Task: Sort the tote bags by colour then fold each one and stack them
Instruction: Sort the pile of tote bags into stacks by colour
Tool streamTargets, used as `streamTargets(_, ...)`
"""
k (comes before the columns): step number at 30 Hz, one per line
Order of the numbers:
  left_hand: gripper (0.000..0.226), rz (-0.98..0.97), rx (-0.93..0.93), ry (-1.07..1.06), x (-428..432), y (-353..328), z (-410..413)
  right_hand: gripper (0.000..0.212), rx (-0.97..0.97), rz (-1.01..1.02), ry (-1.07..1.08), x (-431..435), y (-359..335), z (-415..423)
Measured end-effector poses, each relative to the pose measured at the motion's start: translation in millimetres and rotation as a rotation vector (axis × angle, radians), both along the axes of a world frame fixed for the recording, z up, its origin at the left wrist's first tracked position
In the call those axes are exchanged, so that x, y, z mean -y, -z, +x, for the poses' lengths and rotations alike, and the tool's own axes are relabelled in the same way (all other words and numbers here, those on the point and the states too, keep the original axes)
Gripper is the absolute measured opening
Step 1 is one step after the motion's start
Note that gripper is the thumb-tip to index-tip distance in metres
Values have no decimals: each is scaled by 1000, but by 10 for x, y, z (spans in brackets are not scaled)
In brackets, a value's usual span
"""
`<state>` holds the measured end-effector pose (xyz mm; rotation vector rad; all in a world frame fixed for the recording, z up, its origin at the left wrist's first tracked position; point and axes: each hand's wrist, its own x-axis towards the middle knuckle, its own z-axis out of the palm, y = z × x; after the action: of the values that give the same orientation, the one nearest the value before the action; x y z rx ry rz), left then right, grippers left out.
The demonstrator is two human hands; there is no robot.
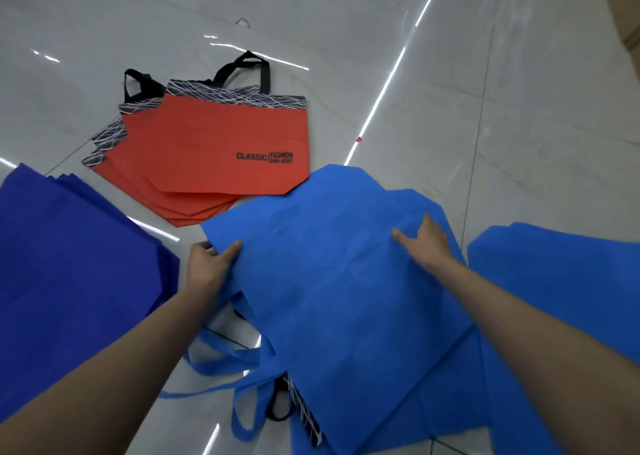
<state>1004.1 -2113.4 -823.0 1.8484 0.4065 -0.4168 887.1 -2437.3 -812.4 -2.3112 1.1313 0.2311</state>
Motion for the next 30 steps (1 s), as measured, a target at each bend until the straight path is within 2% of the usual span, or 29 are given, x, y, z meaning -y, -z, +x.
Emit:
streamTargets(3, 54, 28, 22, 12, 37, -25, -120, 70, -70, -139, 4, -42, 78, -141)
streamTargets(5, 56, 127, 103, 69, 21, -31, -196, 47, -48, -108, -5, -11, 95, -213)
streamTargets(6, 56, 178, 148, 86, 13, -45, -224, 34, -2, -36, 17, 16, 74, -238)
streamTargets(9, 51, 228, 230, 110, 31, -117, -282, 31, 198, 283, 136, 14, -117, -373)
streamTargets(12, 50, 261, 282, 102, 110, -229, -300, 15, 332, 452, 127, -175, -376, -577)
streamTargets(13, 51, 272, 294, 106, 135, -266, -320, 13, 350, 439, 89, -247, -405, -667)
streamTargets(16, 53, 251, 300, 133, 178, -362, -437, 11, 391, 229, -47, -461, -430, -971)
streamTargets(18, 54, 158, 247, 156, 161, -403, -541, 6, 447, 201, -74, -593, -455, -1177)
streamTargets(19, 56, 106, 201, 165, 150, -438, -594, 10, 464, 213, -63, -642, -457, -1270)
streamTargets(21, 58, 74, 137, 212, 139, -538, -687, 13, 480, 241, 12, -706, -504, -1425)
streamTargets(23, 46, 83, 152, 271, 169, -688, -751, 19, 517, 266, 144, -691, -558, -1544)
streamTargets(26, 41, 4, 192, 359, 279, -895, -797, 7, 603, 318, 291, -681, -659, -1716)
streamTargets(28, 37, -29, 190, 402, 344, -965, -808, 11, 587, 199, 275, -740, -734, -1811)
streamTargets(30, 35, 1, 222, 391, 449, -996, -877, 9, 503, -65, 197, -791, -826, -1935)
